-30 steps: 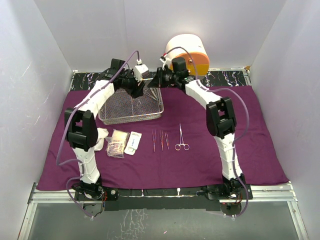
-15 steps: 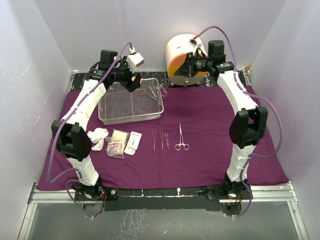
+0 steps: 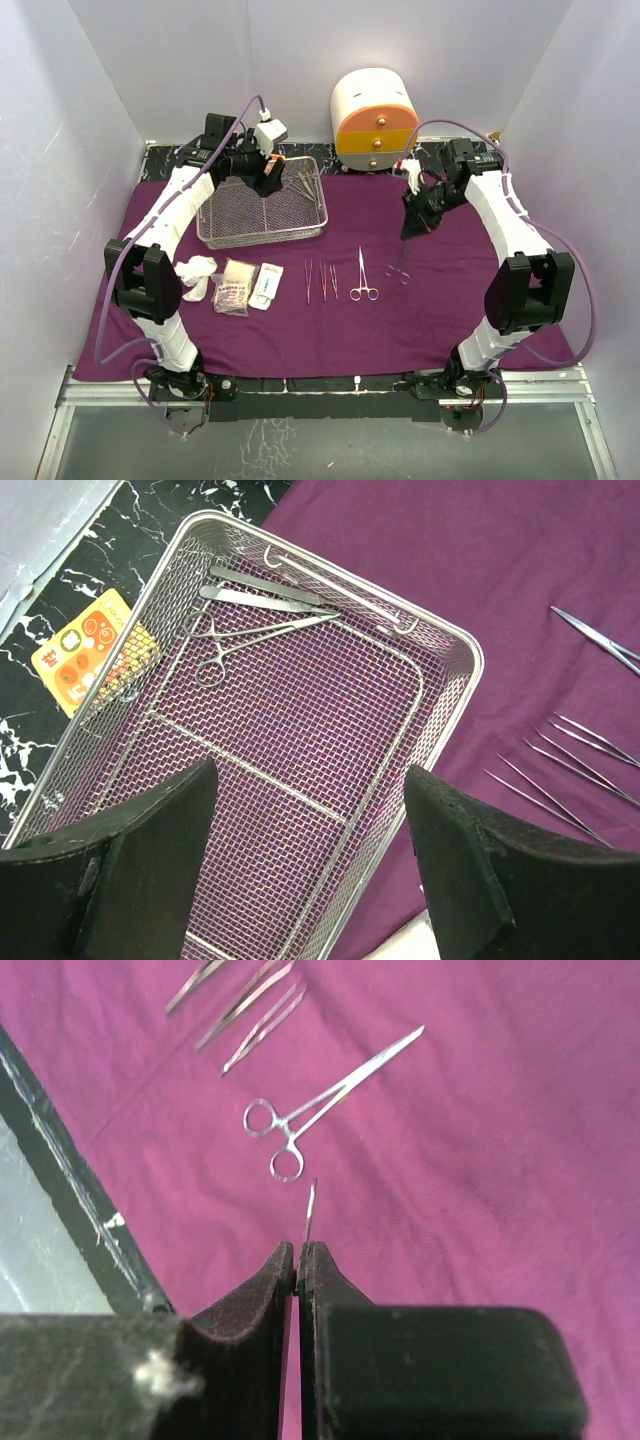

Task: Open and lay out the surgical kit
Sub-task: Place the medical item in the surgical kit.

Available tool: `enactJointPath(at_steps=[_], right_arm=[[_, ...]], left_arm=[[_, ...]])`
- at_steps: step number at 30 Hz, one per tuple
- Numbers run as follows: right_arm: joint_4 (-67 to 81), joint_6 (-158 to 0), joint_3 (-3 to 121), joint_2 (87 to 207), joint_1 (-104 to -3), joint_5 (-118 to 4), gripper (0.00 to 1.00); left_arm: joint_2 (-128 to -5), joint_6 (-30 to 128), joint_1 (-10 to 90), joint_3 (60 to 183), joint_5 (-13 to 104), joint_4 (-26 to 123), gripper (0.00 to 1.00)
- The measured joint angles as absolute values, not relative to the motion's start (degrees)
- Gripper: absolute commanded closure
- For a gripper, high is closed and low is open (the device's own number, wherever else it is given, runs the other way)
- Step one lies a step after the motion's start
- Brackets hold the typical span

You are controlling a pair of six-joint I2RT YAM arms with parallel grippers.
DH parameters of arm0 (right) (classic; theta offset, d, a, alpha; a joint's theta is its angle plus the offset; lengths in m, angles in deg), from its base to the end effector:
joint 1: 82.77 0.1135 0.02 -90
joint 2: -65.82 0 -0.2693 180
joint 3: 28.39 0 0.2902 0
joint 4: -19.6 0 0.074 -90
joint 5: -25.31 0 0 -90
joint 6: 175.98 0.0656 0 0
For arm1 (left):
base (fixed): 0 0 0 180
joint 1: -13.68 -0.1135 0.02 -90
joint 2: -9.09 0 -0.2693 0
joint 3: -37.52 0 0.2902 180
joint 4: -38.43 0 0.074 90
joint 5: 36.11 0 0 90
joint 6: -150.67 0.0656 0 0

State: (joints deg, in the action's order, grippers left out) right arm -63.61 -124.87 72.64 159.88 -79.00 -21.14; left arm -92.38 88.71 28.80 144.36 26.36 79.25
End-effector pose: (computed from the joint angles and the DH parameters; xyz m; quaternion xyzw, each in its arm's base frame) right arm 0.3523 0.0685 0.2993 -0.3767 0.8426 0.3176 0.2172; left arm 0.4460 -0.1519 0.3279 0.4189 0.7627 -0.1601 0.4661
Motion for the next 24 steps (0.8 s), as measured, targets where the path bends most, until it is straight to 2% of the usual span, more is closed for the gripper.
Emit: enactJointPath(at_steps=[10,24], right_arm=[[-69.91,-133.11,68.94,159.99,-78.06,-25.42,1.0],[-70.39,-136.41,69.18,170.0,-73.25,-24.31,1.0]], left_arm=[[-89.98,88.07,28.8,140.73,25.38,77.57,0.25],[-89.02,88.05,28.8,140.36,24.55,77.19,0.25]])
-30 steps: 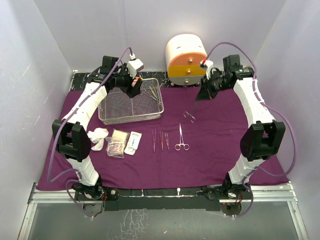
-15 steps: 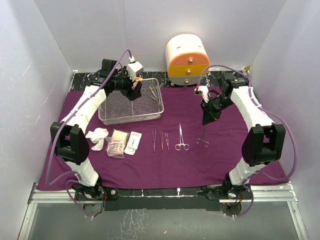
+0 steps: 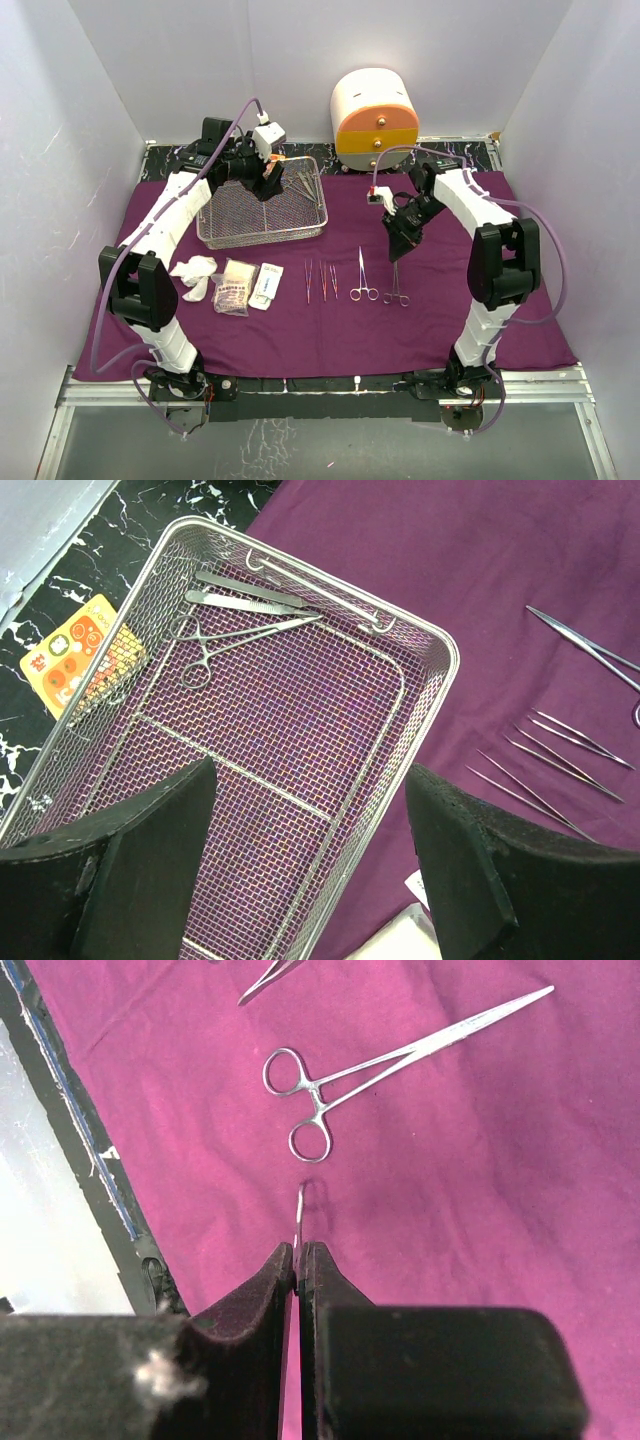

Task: Open and lay out the surgical kit
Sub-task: Place the medical item in the surgical kit.

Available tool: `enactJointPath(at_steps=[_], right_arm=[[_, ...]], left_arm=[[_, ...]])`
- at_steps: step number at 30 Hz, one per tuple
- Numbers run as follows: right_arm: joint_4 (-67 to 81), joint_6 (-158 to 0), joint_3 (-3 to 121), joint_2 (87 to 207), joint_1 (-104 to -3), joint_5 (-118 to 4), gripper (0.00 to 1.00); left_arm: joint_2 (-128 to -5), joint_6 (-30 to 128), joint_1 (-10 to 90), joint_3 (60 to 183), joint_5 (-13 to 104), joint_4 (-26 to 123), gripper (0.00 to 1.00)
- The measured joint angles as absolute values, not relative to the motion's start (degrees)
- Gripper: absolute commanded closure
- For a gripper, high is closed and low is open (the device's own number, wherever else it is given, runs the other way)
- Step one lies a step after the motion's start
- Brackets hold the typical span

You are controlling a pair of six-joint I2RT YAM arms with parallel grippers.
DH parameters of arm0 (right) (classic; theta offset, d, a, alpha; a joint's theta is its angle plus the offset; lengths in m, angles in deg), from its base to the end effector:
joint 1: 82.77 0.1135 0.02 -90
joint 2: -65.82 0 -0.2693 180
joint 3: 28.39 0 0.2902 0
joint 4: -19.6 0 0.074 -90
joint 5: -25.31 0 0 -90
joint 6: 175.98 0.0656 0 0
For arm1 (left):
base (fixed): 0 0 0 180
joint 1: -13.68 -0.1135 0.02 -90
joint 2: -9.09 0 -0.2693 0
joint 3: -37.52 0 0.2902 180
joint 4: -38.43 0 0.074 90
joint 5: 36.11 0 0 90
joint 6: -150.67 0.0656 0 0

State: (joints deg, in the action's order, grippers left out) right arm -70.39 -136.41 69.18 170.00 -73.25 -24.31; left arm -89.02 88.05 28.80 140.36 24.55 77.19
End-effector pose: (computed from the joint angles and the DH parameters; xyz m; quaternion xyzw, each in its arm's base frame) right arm 0.3480 0.1015 0.2180 -0.4509 0.8216 0.3417 0.0698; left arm 0.4318 -0.1500 0.3306 0.4204 0.7531 -0.1739 0.4752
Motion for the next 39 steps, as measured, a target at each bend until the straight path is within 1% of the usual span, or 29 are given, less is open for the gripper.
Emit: enactJointPath(at_steps=[4,8,11,18,23,32,39], right_arm=[[-70.5,-137.05,69.88,171.55,-72.72,-23.74,0.99],[-71.02,-137.72,70.78,172.49,-72.61,-23.63,0.91],[-71.0,-138.68,71.78,174.02,-72.61,-23.81,0.88],[-70.5,-140.35,74.67,179.53,-72.61,-24.55,0.86],[-70.39,-140.98,76.37,181.85,-72.61,-24.97,0.89],[-71.09,-140.39,80.42,186.26,-72.64,-24.44,0.99],[-71.42,-137.79,82.52,189.41,-72.92,-23.76,1.0]], left_arm=[[-89.02,88.07,28.8,140.36,24.48,77.19,0.25],[-89.02,88.07,28.8,140.36,24.46,77.19,0.25],[-89.02,88.07,28.8,140.36,24.35,77.22,0.25],[-89.02,88.09,28.8,140.36,24.2,77.39,0.25],[-89.02,88.18,28.8,140.36,24.2,77.41,0.24],[-89.13,88.55,28.8,140.36,24.2,77.46,0.24],[-89.96,88.6,28.8,140.36,24.05,77.48,0.24]])
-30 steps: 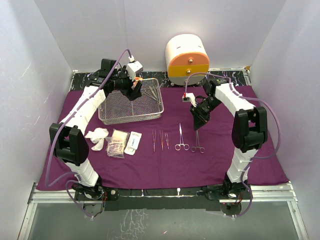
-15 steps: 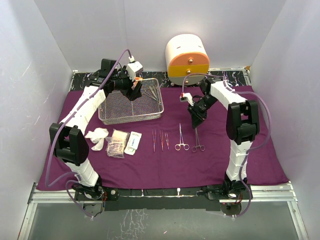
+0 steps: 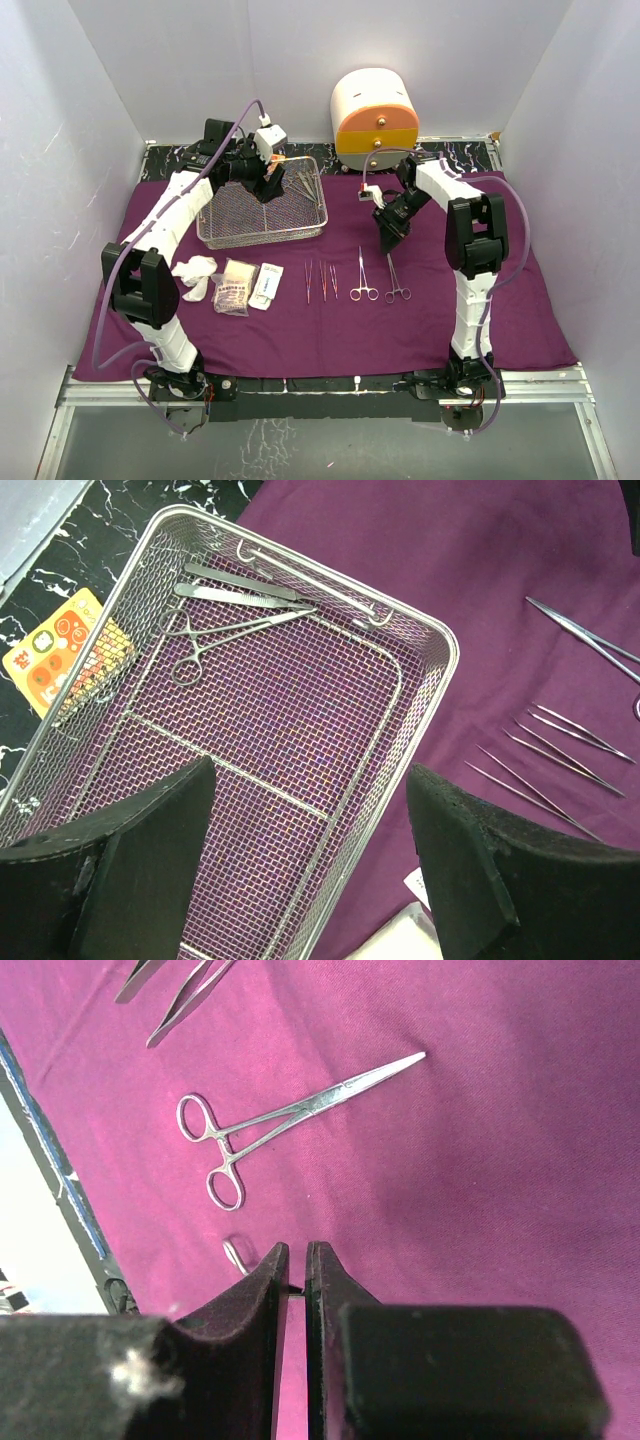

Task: Open and lay out the surgical kit
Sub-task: Place the medical item in the surgical kit.

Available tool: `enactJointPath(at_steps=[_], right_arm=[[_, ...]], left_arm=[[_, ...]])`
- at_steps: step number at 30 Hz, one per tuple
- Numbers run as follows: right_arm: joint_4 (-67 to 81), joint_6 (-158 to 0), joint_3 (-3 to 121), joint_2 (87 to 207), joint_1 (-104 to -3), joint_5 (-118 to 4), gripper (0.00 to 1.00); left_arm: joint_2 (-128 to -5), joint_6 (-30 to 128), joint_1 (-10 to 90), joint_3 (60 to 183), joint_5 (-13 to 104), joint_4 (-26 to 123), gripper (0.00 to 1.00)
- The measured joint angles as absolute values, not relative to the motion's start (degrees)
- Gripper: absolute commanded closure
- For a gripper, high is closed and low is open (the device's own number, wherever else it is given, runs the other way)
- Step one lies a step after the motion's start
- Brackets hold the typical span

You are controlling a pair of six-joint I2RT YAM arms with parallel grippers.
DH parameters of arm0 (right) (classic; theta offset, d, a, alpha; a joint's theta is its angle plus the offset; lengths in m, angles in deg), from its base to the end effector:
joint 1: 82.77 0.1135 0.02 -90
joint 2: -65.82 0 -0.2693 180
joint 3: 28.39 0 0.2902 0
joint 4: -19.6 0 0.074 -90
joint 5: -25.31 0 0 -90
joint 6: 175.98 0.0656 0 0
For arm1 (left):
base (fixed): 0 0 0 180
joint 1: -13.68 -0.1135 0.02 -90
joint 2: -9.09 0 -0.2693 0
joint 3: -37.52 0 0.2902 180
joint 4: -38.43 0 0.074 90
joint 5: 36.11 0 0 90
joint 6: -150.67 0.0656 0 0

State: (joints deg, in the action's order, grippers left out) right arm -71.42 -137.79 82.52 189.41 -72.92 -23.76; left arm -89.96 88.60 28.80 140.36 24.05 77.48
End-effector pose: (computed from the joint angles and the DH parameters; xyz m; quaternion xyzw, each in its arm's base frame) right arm 0.4093 0.1147 0.1541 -0.4409 0.8201 0.3641 0.0200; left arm 0.4344 -0.1512 0.3231 0.4250 0.7548 -0.1777 0.4670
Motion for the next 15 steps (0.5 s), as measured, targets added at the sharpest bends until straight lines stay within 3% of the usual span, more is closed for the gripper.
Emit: enactJointPath(at_steps=[15], right_arm=[[-66.13,-126.2,81.62,189.63,-75.72,-20.05,1.0]], left_arm=[[-90.11,88.68,28.8,140.36,22.98,77.81,0.24]])
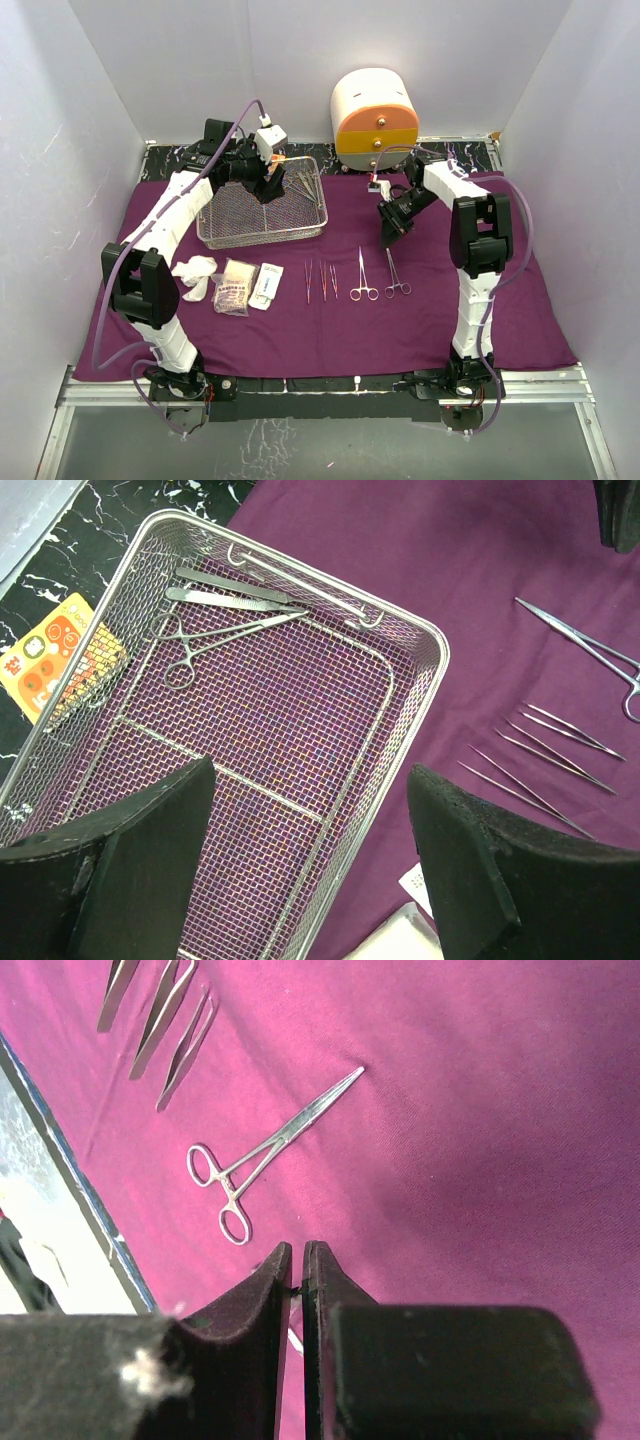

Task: Open and lay out the surgical kit
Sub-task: Place the medical item in the surgical kit.

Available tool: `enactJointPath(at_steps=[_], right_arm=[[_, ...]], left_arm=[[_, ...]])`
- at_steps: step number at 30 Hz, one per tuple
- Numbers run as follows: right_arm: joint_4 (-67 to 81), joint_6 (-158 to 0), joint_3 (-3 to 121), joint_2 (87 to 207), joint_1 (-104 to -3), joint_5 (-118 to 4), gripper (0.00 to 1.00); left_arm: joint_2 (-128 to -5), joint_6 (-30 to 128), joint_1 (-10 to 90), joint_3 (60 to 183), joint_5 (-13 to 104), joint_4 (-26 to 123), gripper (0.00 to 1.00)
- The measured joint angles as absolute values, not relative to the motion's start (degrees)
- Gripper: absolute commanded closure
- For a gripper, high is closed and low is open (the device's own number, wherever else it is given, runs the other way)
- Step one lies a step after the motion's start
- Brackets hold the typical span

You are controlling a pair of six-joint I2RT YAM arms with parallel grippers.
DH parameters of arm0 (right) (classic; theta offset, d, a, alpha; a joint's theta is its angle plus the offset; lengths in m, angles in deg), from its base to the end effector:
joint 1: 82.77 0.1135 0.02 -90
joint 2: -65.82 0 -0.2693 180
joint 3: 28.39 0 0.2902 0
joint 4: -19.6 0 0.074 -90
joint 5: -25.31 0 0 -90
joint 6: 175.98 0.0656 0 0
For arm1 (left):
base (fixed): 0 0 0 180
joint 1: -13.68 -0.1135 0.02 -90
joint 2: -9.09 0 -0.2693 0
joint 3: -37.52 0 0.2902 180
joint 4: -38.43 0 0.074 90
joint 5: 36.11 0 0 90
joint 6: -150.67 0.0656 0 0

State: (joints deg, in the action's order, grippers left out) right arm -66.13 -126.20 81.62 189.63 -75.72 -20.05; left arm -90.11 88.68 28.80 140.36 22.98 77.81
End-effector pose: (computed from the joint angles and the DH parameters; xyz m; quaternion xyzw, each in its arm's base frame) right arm 0.4228 0.0987 0.1490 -0.3407 0.8572 0.3847 0.0344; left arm 0.4338 -0.1521 0.3217 0.4283 0.7531 -0.1863 0.4634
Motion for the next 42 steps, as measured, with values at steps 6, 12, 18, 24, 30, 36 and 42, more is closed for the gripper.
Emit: enactJointPath(at_steps=[6,12,18,24,30,36,42], right_arm=[[-61.47,-120.24,78.3,189.52,-76.55,-19.04,1.0],[-55.11,-113.53,71.35,187.16,-77.77,-18.82,1.0],[-49.04,-107.74,66.71,183.33,-79.08,-17.49,1.0],[-41.74,-102.25,63.17,180.45,-79.85,-14.17,1.0],[-36.16,-98.95,59.59,179.31,-79.98,-11.11,1.0],[-32.73,-97.44,57.21,179.31,-80.98,-9.21,1.0],[-30.76,-97.2,55.22,179.31,-82.86,-8.59,1.0]], left_arm=[[-90.11,88.68,28.8,140.36,22.93,77.81,0.23],[-90.11,88.66,28.8,140.36,22.69,77.78,0.23],[-90.11,88.57,28.8,140.36,22.25,77.78,0.23],[-90.11,88.55,28.8,140.36,21.93,77.78,0.22],[-90.26,88.55,28.8,140.36,21.82,77.76,0.22],[-91.01,88.57,28.86,140.36,21.8,77.85,0.22],[-91.12,88.57,29.15,140.36,21.75,77.81,0.21]])
